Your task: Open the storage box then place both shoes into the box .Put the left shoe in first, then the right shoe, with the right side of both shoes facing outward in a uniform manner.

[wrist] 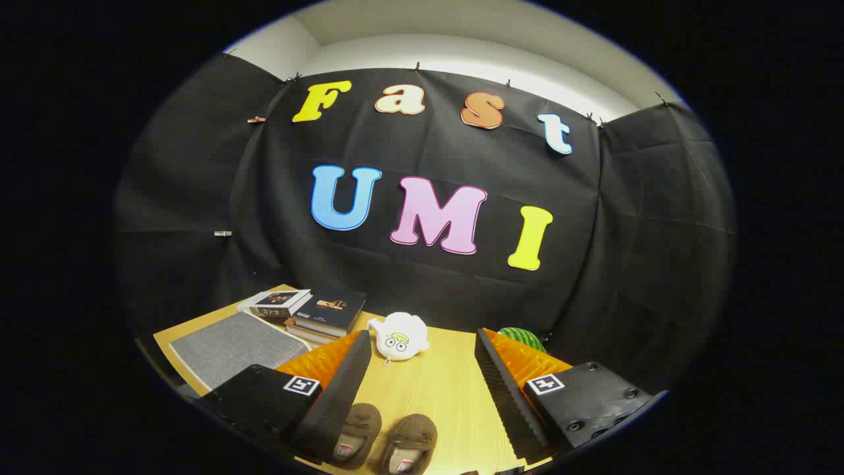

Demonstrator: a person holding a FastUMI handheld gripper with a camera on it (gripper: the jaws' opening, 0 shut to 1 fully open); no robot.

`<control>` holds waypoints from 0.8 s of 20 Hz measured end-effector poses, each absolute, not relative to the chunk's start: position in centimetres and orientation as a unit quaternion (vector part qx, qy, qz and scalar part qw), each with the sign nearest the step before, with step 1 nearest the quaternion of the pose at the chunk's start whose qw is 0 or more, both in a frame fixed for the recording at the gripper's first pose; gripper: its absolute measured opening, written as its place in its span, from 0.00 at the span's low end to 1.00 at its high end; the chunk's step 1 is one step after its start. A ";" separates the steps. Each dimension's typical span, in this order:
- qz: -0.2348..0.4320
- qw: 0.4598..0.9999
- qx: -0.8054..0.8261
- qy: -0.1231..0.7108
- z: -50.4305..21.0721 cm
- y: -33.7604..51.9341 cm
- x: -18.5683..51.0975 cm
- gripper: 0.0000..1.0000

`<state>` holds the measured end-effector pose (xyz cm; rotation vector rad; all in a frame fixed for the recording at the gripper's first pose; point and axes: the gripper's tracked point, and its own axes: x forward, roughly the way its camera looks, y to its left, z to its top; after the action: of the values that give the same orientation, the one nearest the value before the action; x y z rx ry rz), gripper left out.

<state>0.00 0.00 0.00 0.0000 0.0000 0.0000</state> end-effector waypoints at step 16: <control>0.009 1.000 0.014 -0.008 0.0 0.0 0.4 0.98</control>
<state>0.37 0.03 0.05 0.0287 -0.0155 0.0190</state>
